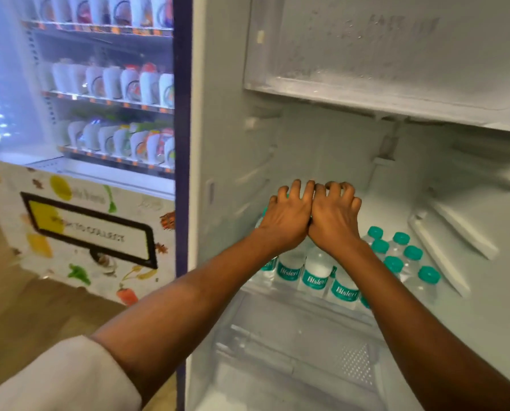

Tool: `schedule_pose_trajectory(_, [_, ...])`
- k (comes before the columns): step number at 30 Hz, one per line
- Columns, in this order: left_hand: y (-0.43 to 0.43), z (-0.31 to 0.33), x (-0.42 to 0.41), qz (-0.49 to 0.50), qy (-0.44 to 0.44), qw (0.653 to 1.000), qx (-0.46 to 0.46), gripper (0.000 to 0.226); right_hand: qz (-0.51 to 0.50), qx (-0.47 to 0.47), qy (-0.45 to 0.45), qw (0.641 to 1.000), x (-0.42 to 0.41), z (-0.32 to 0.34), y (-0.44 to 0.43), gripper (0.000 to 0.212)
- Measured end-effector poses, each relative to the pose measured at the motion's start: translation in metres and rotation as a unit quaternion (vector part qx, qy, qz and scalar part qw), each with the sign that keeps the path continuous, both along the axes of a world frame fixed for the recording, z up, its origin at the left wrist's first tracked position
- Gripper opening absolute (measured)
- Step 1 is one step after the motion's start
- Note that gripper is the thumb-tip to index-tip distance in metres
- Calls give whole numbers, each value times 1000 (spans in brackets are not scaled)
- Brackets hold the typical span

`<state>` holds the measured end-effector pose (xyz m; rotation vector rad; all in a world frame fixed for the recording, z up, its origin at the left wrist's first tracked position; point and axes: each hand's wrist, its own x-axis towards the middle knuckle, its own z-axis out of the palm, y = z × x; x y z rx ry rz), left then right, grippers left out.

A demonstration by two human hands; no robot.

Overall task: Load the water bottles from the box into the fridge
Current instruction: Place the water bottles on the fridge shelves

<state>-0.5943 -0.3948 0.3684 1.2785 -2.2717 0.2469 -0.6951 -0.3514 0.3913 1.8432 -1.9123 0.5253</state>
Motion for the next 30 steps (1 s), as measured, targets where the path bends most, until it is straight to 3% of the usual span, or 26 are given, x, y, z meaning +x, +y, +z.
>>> schedule_pose_trajectory(5, [54,-35,47,-62,38,997,-20,71,38,-44,3,998,46,-30,53,56])
schedule_pose_trajectory(9, [131,-61,106,-115,183,976,23,62,73,-64,2,995,97,-56,106,56])
schedule_pose_trajectory(12, [186,-75,156,-65,226,970,56,66,120,-58,-18,991,144,-76,147,57])
schedule_pose_trajectory(19, [290,-148,294,81,193,974,89,66,251,30,-27,967,274,-146,219,64])
schedule_pose_trajectory(30, [458,-268,477,297,182,922,171,79,456,161,26,875,459,-256,327,57])
